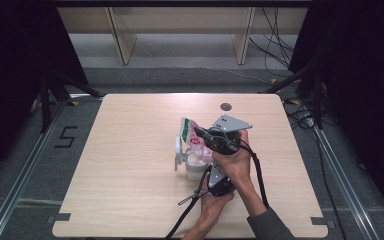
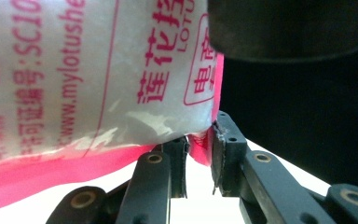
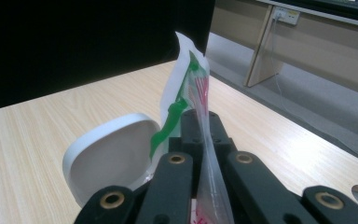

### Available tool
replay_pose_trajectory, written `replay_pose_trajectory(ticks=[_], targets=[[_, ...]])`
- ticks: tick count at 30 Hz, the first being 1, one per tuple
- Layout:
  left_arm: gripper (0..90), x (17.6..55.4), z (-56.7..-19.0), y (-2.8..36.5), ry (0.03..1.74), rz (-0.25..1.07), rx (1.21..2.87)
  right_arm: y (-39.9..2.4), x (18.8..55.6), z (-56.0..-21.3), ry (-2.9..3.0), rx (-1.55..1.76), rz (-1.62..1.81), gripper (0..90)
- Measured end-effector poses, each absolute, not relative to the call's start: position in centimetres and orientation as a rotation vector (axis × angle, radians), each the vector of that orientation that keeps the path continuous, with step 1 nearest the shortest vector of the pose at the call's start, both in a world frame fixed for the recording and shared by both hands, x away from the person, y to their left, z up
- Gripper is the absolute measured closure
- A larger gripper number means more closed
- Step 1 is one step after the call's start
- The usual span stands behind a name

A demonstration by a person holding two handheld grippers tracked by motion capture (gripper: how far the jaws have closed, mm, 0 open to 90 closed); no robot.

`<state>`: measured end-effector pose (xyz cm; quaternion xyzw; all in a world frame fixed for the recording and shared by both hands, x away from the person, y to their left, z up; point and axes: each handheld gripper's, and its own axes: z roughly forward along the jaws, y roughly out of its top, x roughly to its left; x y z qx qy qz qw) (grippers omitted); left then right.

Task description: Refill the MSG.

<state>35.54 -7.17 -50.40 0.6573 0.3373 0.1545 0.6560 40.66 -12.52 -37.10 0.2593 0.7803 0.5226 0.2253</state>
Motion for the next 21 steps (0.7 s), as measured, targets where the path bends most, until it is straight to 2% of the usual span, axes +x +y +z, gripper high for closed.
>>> replay_pose_trajectory(ticks=[21], targets=[[77.3, 36.24, -50.56, -7.43, 0.766, 0.348, 1.460, -12.55, 40.72, -36.89, 2.169, 0.710, 1.425, 90.0]])
